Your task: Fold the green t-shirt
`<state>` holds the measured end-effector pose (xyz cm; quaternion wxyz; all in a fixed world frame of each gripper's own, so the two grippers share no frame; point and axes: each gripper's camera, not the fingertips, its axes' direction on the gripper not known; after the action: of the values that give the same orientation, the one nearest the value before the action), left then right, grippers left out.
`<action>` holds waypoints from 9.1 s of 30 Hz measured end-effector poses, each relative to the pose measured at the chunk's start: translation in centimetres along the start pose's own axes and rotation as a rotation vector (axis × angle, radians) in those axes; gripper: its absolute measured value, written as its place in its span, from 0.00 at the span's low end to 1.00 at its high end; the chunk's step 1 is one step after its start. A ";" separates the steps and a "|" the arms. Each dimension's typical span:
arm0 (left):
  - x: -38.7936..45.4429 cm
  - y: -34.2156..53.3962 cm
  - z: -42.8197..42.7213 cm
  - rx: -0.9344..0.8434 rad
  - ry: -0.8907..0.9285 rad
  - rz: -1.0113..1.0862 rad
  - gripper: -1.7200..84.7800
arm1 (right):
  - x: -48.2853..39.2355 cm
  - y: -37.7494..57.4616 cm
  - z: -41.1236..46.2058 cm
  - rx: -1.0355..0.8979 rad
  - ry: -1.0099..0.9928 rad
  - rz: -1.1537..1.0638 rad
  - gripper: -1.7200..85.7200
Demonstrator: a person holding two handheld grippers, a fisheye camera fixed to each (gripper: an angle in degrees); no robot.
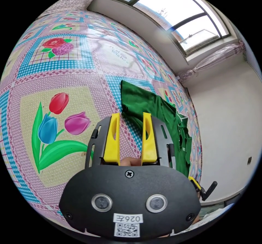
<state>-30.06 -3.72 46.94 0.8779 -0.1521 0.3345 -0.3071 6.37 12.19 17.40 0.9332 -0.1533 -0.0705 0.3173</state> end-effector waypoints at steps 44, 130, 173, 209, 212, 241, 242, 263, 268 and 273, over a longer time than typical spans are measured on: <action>50.2 38.0 18.6 -0.003 -1.159 1.979 0.01 | -3.0 -20.3 6.6 -0.090 -0.570 -0.438 0.01; 14.6 -3.7 10.2 -0.389 0.145 0.640 0.01 | 15.9 -28.1 13.6 -0.335 -0.774 0.016 0.01; 7.3 10.5 -25.3 0.304 0.656 0.746 0.02 | -5.3 6.7 -32.7 0.815 0.052 -0.235 0.02; 2.4 39.8 -17.7 -0.431 -0.176 0.650 0.25 | -4.7 22.5 -10.8 -0.099 0.003 0.245 0.09; 3.3 40.1 -17.3 -0.429 -0.242 0.663 0.22 | -5.5 21.5 -10.6 -0.114 0.039 0.230 0.08; -3.4 29.8 -18.7 -0.599 0.410 0.267 0.03 | 0.6 21.3 -21.4 -0.085 -0.298 0.455 0.00; -3.7 29.0 -19.0 -0.572 0.459 0.249 0.03 | 1.3 21.1 -22.5 -0.063 -0.329 0.474 0.00; 8.1 -6.3 -2.2 -0.373 0.853 0.195 0.02 | 19.2 -14.8 -27.2 0.214 -0.453 0.343 0.00; 10.1 -13.3 5.5 -0.408 0.863 0.148 0.02 | 24.2 -23.5 -21.8 0.129 -0.441 0.379 0.00; 10.3 -17.9 14.0 -0.489 0.794 0.061 0.03 | 28.5 -30.0 -15.3 -0.003 -0.444 0.441 0.00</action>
<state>-22.35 -23.18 60.51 0.6291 -0.2153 0.7114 -0.2277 49.47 3.41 13.88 0.8036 -0.0932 -0.2382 0.5375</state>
